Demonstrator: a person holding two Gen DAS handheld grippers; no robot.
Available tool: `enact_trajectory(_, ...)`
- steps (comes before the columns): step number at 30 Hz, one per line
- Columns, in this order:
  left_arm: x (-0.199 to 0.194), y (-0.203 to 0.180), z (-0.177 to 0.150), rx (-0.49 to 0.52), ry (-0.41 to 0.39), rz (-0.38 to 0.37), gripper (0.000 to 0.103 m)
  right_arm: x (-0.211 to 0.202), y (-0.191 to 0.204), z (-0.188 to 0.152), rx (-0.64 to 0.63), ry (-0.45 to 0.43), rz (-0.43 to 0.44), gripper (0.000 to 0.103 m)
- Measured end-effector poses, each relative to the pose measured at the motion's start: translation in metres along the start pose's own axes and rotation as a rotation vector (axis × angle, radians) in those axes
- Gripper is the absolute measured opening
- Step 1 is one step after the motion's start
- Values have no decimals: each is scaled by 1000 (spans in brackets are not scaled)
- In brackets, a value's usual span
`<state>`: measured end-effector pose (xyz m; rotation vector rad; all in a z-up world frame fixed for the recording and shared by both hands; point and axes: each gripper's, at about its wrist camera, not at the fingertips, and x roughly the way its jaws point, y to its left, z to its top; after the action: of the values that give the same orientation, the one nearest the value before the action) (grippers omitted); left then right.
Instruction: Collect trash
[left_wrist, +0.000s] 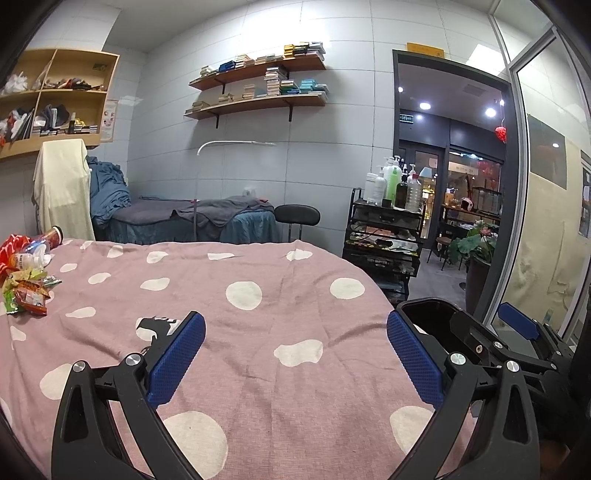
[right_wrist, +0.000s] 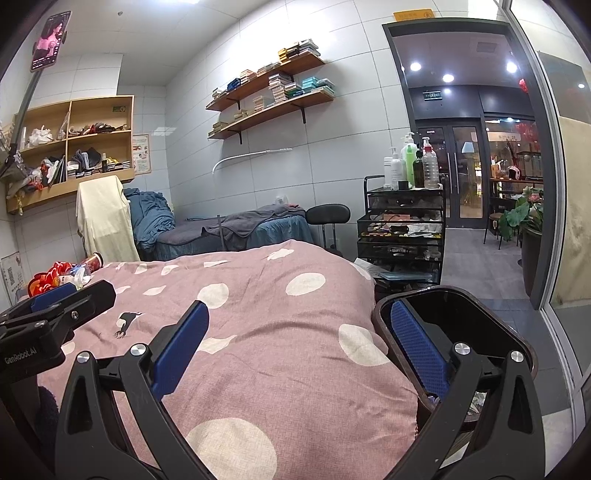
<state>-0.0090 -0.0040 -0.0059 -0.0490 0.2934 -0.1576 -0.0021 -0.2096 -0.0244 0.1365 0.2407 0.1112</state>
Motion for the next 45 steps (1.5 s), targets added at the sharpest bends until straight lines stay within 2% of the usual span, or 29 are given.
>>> enact_trajectory(8,1,1,0,2,-7,3,98,1,-1,0,7,3,-7,98)
enact_trajectory(45,15,12,-5,-10,54,22,98,17,0,-3,32,56,-17,98)
